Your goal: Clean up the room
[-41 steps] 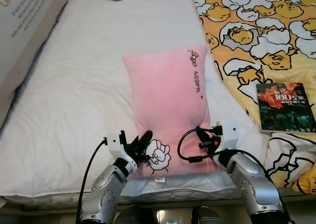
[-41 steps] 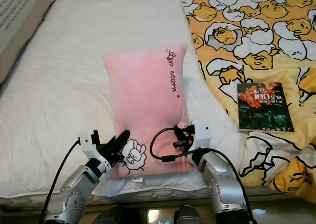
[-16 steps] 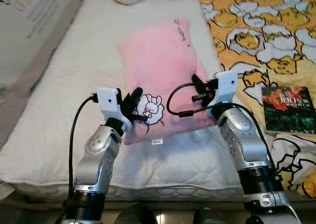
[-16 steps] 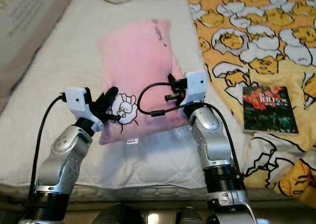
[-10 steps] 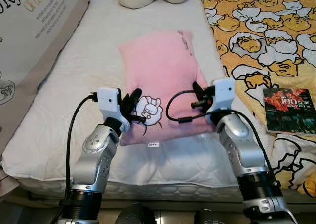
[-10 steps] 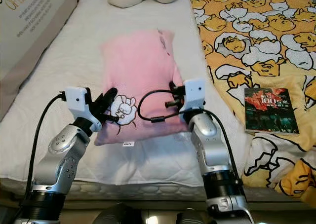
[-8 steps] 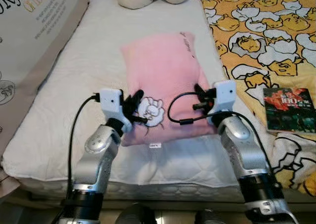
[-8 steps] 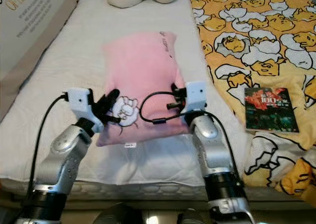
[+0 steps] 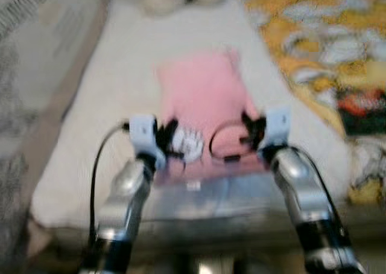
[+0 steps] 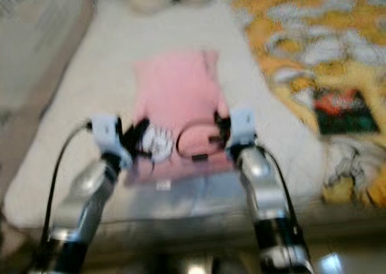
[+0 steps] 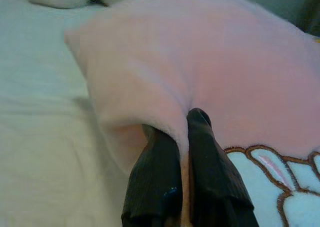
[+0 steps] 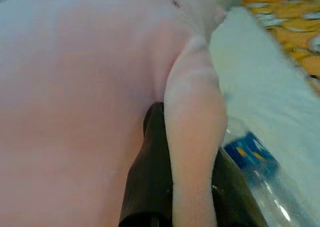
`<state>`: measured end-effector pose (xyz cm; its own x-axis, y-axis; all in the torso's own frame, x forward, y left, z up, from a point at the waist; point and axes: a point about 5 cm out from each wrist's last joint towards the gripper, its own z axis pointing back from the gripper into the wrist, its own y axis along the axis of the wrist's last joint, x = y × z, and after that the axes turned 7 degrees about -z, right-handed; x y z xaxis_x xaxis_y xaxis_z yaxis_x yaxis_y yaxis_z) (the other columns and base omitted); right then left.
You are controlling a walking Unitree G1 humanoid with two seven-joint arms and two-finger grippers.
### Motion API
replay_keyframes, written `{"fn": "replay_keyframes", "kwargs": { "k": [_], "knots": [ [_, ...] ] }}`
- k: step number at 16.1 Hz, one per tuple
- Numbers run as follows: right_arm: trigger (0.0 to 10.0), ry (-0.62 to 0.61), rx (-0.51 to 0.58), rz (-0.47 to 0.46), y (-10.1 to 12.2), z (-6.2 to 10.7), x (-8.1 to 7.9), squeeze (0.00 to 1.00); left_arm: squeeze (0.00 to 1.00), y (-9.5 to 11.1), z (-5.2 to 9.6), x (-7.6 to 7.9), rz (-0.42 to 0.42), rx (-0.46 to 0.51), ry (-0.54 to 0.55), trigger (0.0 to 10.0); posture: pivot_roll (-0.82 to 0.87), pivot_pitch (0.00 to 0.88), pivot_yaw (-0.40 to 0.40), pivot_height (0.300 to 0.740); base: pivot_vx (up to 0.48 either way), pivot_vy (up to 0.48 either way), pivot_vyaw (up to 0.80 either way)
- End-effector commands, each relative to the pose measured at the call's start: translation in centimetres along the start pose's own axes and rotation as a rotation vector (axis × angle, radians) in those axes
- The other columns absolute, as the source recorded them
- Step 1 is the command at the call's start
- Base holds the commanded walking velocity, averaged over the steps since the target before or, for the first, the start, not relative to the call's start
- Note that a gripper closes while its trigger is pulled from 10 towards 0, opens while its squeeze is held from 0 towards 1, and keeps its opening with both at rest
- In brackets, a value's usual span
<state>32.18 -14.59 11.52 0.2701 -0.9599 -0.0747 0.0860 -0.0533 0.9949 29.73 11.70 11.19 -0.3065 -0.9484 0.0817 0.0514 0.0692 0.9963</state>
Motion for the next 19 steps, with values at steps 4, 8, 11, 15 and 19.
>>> {"fn": "replay_keyframes", "kwargs": {
  "k": [4, 8, 11, 15, 19],
  "knots": [
    [10.0, -0.017, 0.056, 0.002, 1.24, -0.44, 0.24, 0.00, 0.00, 0.88, -0.13, -1.91, -0.060, 0.023, 0.075, 10.0, -0.16, 0.045, 0.104, 0.740, 0.000, 0.480, 0.00],
    [10.0, -0.015, 0.061, 0.018, 1.25, -0.35, 0.48, 0.00, 0.00, 1.00, -0.44, -1.94, -0.076, 0.024, 0.077, 10.0, -0.16, 0.046, 0.108, 0.740, 0.000, 0.480, 0.00],
    [10.0, -0.020, 0.064, 0.019, 1.34, -0.48, 0.59, 0.00, 0.00, 0.82, -0.52, -1.75, -0.115, 0.017, 0.080, 10.0, -0.16, 0.044, 0.107, 0.740, 0.000, 0.160, 0.00],
    [10.0, -0.015, 0.068, 0.025, 1.26, -0.46, 0.43, 0.00, 0.00, 0.78, -0.26, -1.85, -0.107, 0.034, 0.115, 10.0, -0.16, 0.047, 0.105, 0.740, 0.000, 0.000, 0.00],
    [10.0, -0.018, 0.074, 0.038, 1.30, -0.68, 0.35, 0.00, 0.00, 1.15, -0.51, -1.34, -0.156, 0.053, 0.091, 10.0, -0.16, 0.054, 0.107, 0.740, 0.435, 0.000, 0.00]
  ]
}}
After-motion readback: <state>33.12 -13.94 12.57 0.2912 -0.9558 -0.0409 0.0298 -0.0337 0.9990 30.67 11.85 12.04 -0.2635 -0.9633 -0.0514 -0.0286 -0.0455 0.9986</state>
